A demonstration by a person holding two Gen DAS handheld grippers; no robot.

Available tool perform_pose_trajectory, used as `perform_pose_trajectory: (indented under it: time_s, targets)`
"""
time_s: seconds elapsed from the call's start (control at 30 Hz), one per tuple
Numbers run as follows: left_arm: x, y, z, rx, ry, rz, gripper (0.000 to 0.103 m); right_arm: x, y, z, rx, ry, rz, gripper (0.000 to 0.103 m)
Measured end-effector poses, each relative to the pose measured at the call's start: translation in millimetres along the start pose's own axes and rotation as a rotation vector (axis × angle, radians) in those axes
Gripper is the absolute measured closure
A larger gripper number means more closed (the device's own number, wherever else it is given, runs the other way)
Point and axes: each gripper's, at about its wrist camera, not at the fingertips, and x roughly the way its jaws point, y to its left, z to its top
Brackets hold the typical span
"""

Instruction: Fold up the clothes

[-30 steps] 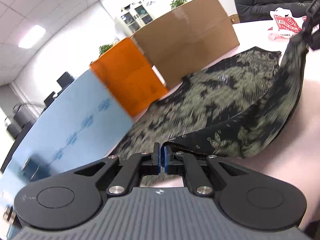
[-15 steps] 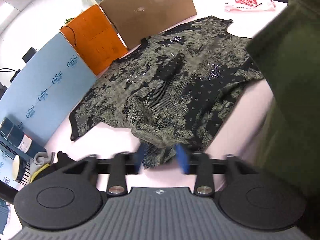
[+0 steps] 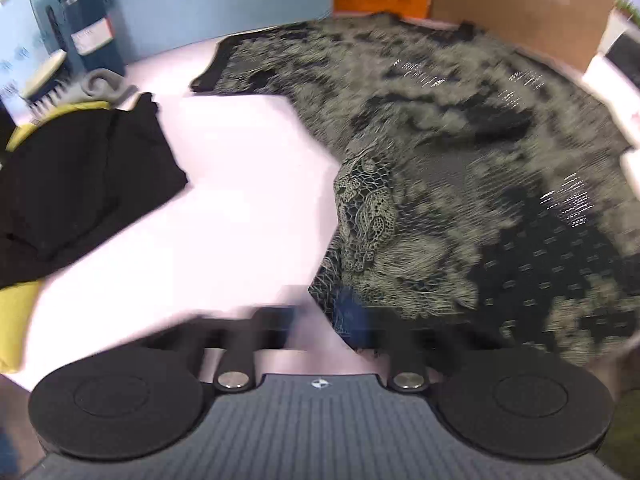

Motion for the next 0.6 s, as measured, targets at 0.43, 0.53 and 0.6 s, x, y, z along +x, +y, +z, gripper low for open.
perform_pose_trajectory:
  time_s: [0.43,0.53,0.6]
  targets:
    - [-40.1,-82.9,25.2,0.183,-0.299,0.003,0.102,46.9,-2.1,-3.3,-0.113,0.150,-0.045,0.031]
    - [-49.7,-126.5,12.5,0.437,-0.342,-0.152,0.102,46.4,-5.8,-3.1,-0.101,0.170,-0.036,0.031]
    - [-47.6,-134.4,11.5,0.476,-0.309,-0.214,0.101,46.5,-6.8,-2.8,-0.098,0.178,-0.027,0.031]
